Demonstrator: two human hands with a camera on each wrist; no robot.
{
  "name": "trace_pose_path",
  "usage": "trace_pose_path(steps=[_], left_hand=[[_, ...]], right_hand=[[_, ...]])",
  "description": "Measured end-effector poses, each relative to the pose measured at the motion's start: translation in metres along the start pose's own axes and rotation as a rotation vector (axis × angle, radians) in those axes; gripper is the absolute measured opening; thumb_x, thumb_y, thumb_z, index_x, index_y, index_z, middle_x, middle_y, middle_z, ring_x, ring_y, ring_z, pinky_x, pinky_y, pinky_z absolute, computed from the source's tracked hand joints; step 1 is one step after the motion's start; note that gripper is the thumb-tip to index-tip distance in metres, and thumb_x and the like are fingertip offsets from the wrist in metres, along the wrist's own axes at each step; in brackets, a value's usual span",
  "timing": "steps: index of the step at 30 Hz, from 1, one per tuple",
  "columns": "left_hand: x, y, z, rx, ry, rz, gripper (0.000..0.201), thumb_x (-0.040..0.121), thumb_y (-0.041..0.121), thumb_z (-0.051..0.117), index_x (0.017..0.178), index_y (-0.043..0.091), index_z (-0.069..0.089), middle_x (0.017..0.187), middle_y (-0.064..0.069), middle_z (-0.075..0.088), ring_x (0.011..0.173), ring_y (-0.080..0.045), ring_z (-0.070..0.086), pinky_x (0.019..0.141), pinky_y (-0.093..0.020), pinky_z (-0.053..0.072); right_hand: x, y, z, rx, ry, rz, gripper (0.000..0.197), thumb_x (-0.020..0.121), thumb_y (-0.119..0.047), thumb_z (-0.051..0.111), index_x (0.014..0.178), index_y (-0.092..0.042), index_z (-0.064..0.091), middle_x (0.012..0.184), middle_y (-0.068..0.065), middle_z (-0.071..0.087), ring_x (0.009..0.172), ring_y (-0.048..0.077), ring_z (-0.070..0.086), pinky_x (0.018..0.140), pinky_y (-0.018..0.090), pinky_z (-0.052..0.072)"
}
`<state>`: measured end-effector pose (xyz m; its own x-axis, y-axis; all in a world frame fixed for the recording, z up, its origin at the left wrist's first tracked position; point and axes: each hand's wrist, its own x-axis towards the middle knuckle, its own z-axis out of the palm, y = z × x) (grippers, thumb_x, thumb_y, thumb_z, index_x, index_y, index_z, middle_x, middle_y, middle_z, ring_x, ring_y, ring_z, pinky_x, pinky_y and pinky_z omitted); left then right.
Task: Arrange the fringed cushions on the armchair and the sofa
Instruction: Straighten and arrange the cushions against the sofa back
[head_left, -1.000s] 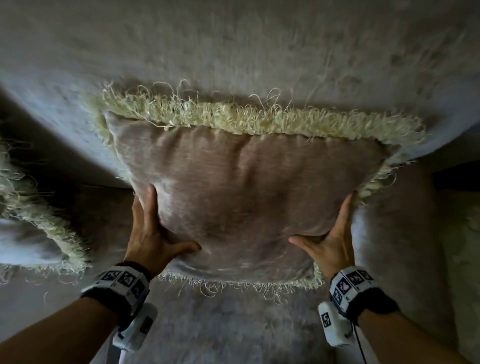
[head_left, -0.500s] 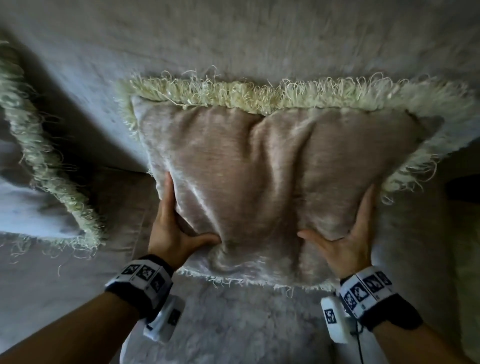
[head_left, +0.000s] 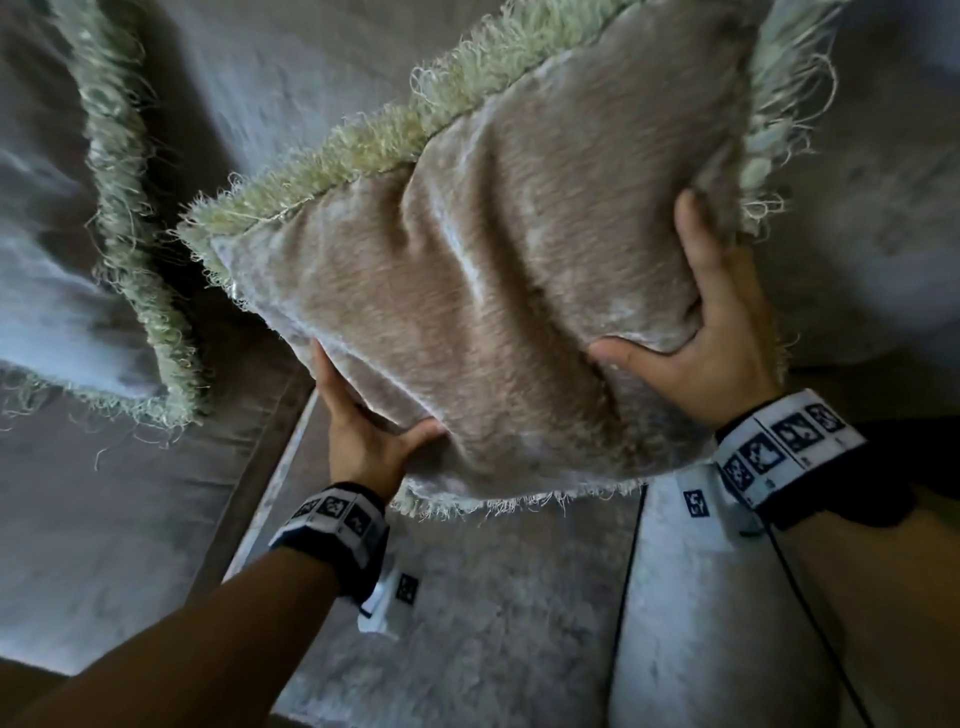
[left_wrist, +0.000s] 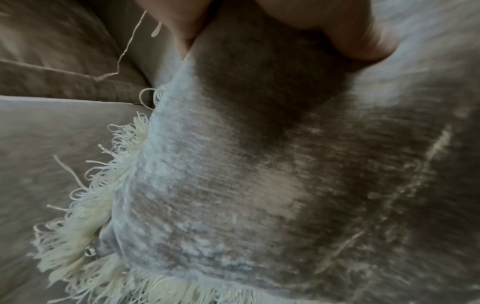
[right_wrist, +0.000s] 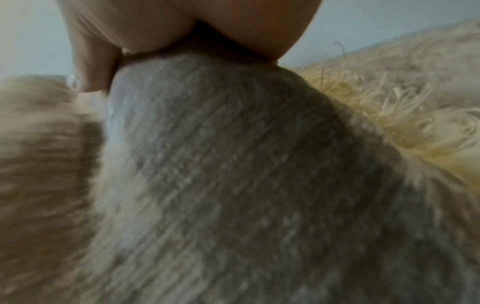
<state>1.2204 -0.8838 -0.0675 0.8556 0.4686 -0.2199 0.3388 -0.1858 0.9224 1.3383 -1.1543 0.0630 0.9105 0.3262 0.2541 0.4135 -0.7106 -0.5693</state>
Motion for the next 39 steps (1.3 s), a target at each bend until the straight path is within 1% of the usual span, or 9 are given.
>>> trace_pose_path(steps=[5, 9, 15, 20, 22, 25, 30, 36, 39], left_hand=[[0.005, -0.023, 0.021, -0.056, 0.062, -0.05, 0.147, 0.056, 0.014, 0.094, 0.152, 0.046, -0.012, 0.163, 0.004, 0.021, 0.146, -0.014, 0.029, 0.118, -0.045, 0.03], [0.005, -0.031, 0.03, -0.076, 0.061, -0.078, 0.147, 0.055, 0.017, 0.093, 0.152, 0.045, -0.012, 0.162, 0.005, 0.024, 0.142, -0.011, 0.034, 0.116, -0.039, 0.032], [0.01, -0.025, 0.022, -0.065, -0.01, -0.07, 0.152, 0.046, 0.043, 0.097, 0.147, 0.056, -0.015, 0.165, 0.002, 0.016, 0.149, -0.018, 0.024, 0.119, -0.052, 0.026], [0.007, 0.007, -0.008, 0.116, -0.013, -0.116, 0.144, 0.042, 0.047, 0.087, 0.158, 0.026, 0.005, 0.157, -0.014, 0.012, 0.146, -0.024, 0.021, 0.109, -0.022, 0.02], [0.007, 0.022, -0.027, 0.191, 0.008, -0.039, 0.131, 0.045, 0.056, 0.083, 0.156, 0.02, 0.023, 0.156, -0.014, 0.011, 0.145, -0.026, 0.021, 0.113, -0.026, 0.025], [0.012, 0.042, -0.061, 0.236, -0.027, 0.048, 0.108, 0.056, 0.074, 0.075, 0.145, 0.024, 0.042, 0.15, -0.008, 0.023, 0.137, -0.025, 0.035, 0.113, -0.04, 0.039], [0.011, 0.085, -0.145, 0.423, -0.045, 0.209, 0.055, 0.083, 0.049, 0.073, 0.13, 0.023, 0.061, 0.13, 0.0, 0.055, 0.111, -0.016, 0.056, 0.093, -0.025, 0.044], [-0.009, 0.114, -0.294, 0.597, -0.068, 0.257, 0.047, 0.088, 0.049, 0.066, 0.13, 0.028, 0.06, 0.128, 0.0, 0.06, 0.111, -0.023, 0.059, 0.091, -0.037, 0.049], [-0.029, 0.122, -0.381, 0.714, -0.107, 0.279, 0.05, 0.09, 0.052, 0.062, 0.132, 0.028, 0.057, 0.134, -0.001, 0.055, 0.119, -0.024, 0.055, 0.096, -0.039, 0.047]], right_hand=[[0.0, 0.014, 0.02, -0.041, -0.051, 0.105, 0.118, 0.059, -0.062, 0.08, 0.152, -0.051, 0.009, 0.143, 0.002, 0.024, 0.125, -0.006, 0.017, 0.109, 0.01, 0.015], [-0.001, 0.02, 0.024, -0.042, -0.047, 0.092, 0.119, 0.059, -0.059, 0.081, 0.154, -0.044, 0.011, 0.142, 0.003, 0.021, 0.123, -0.01, 0.015, 0.103, -0.005, 0.007], [-0.002, 0.024, 0.02, -0.013, -0.023, 0.141, 0.12, 0.058, -0.06, 0.081, 0.154, -0.046, 0.01, 0.139, -0.005, 0.016, 0.13, 0.001, 0.018, 0.112, 0.029, 0.023], [-0.015, 0.0, 0.018, -0.067, 0.092, 0.182, 0.111, 0.063, -0.06, 0.08, 0.155, -0.039, 0.022, 0.152, 0.019, 0.015, 0.138, 0.021, 0.021, 0.115, 0.041, 0.031], [-0.021, -0.02, 0.02, -0.116, 0.17, 0.176, 0.099, 0.068, -0.057, 0.08, 0.151, -0.026, 0.037, 0.149, 0.024, 0.019, 0.137, 0.027, 0.026, 0.112, 0.04, 0.036], [-0.022, -0.062, 0.029, -0.149, 0.203, 0.17, 0.073, 0.074, -0.054, 0.078, 0.134, -0.018, 0.055, 0.138, 0.018, 0.037, 0.123, 0.034, 0.043, 0.097, 0.047, 0.046], [-0.008, -0.147, 0.054, -0.135, -0.062, 0.191, 0.065, 0.077, -0.064, 0.064, 0.126, -0.021, 0.059, 0.127, 0.009, 0.046, 0.119, 0.033, 0.046, 0.098, 0.057, 0.042], [0.003, -0.288, 0.086, -0.173, -0.278, 0.159, 0.061, 0.082, -0.054, 0.071, 0.129, -0.018, 0.058, 0.129, 0.01, 0.052, 0.123, 0.029, 0.045, 0.102, 0.038, 0.035], [-0.001, -0.358, 0.104, -0.201, -0.352, 0.164, 0.062, 0.081, -0.059, 0.069, 0.129, -0.022, 0.057, 0.13, 0.007, 0.051, 0.123, 0.029, 0.047, 0.106, 0.042, 0.036]])
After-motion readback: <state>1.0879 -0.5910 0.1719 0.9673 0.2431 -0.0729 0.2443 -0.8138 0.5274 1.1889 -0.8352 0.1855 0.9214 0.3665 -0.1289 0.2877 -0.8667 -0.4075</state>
